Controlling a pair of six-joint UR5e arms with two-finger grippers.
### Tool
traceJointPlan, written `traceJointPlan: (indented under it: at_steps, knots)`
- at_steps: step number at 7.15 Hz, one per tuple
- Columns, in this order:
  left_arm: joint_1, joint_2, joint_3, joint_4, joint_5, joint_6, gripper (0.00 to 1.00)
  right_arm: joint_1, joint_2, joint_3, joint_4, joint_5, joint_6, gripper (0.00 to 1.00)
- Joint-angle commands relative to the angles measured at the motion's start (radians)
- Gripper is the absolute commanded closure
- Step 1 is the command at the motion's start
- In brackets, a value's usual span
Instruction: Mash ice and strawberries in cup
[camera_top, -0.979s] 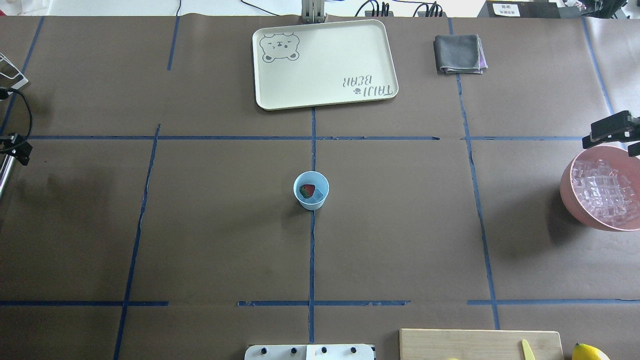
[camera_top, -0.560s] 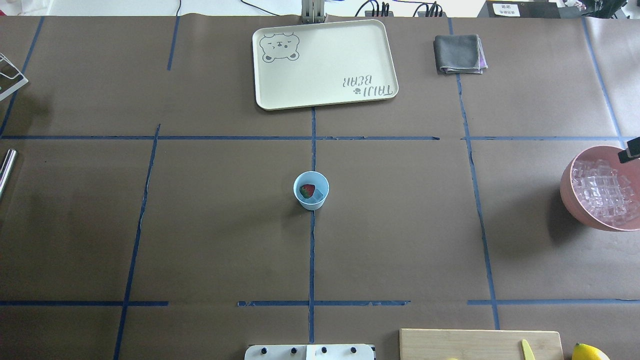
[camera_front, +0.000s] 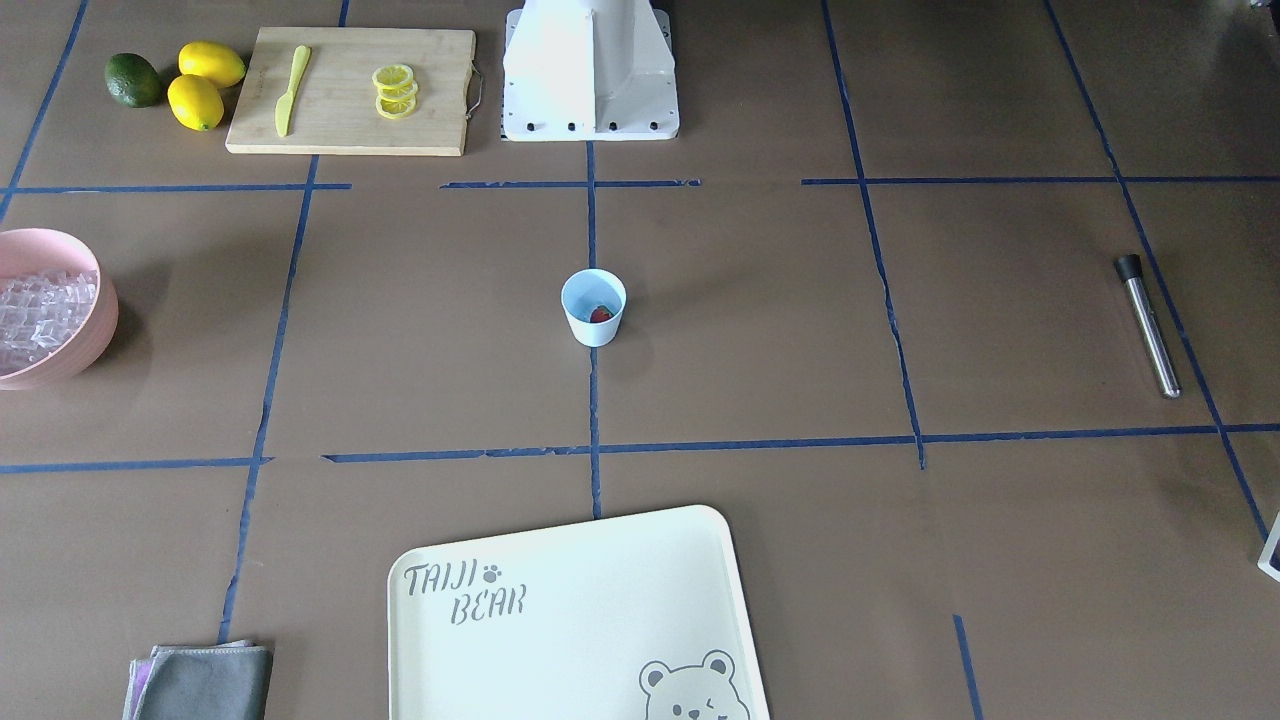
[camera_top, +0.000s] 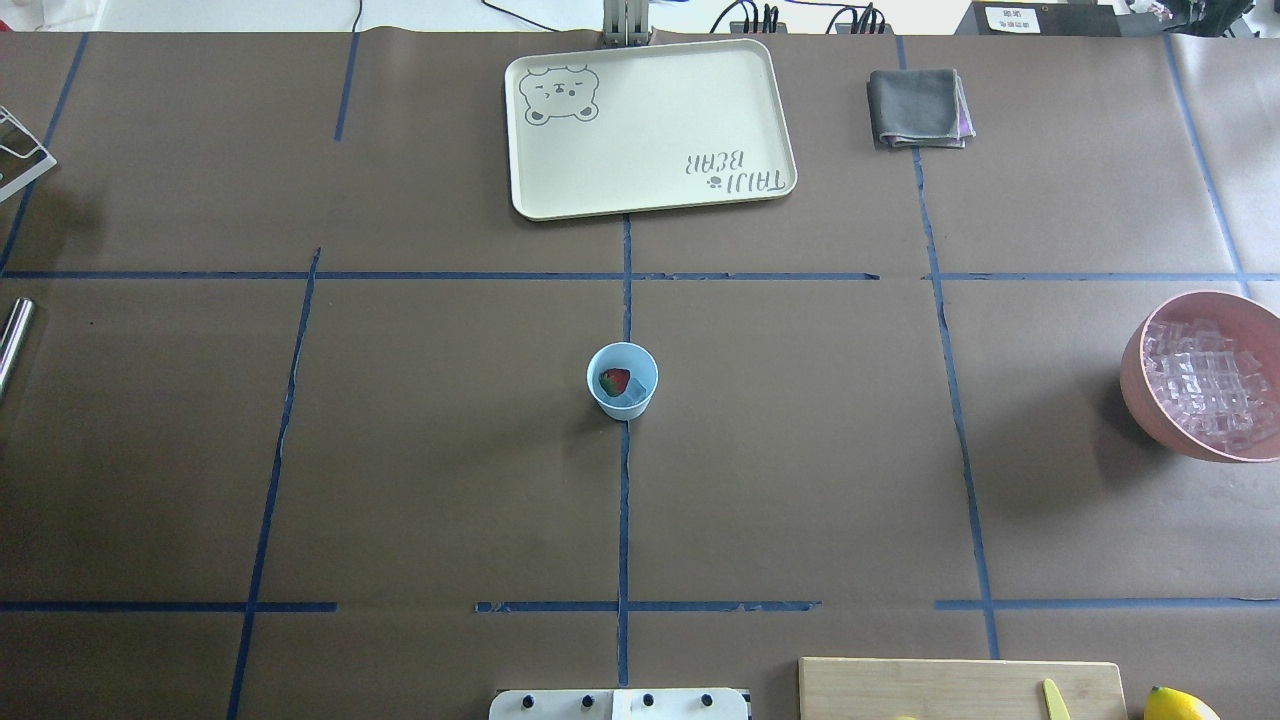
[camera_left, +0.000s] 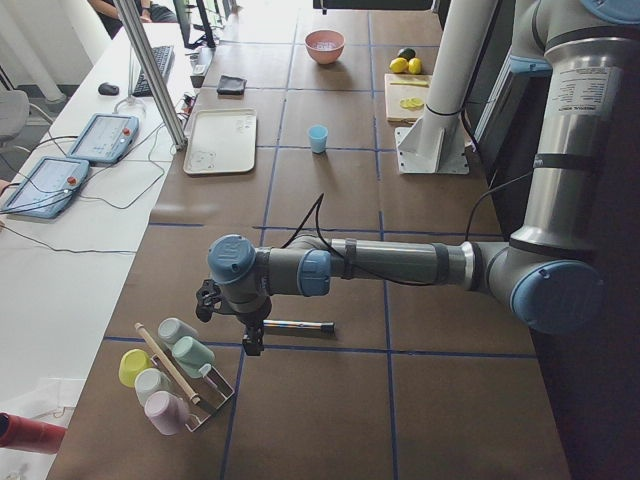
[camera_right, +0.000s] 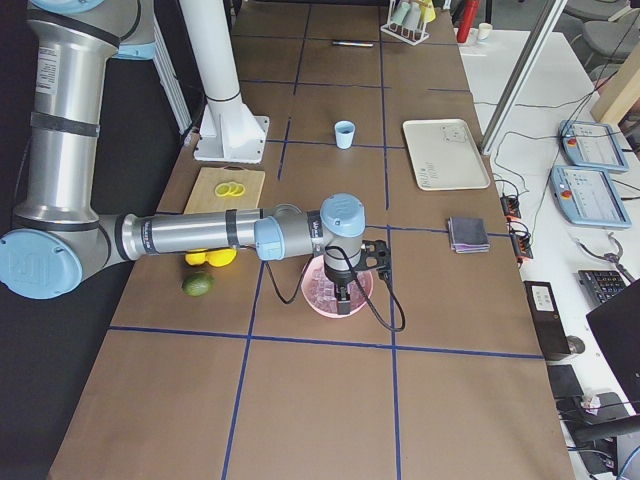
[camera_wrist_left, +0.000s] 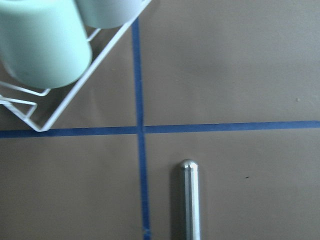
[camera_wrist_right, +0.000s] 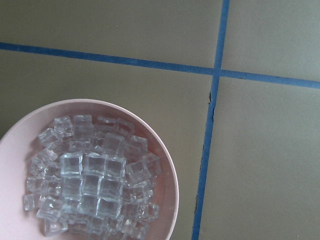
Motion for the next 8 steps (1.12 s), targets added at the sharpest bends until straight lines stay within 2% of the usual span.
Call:
traceJointPlan:
  at_steps: [1, 8]
  knots:
    - [-0.015, 0.021, -0.13, 0.151, 0.007, 0.034, 0.0, 0.013, 0.0, -0.043, -0.005, 0.007, -0.042, 0.01]
    - [-0.01, 0.063, -0.162, 0.142, 0.01, 0.034, 0.0, 0.013, -0.001, -0.057, 0.011, 0.043, -0.045, 0.01]
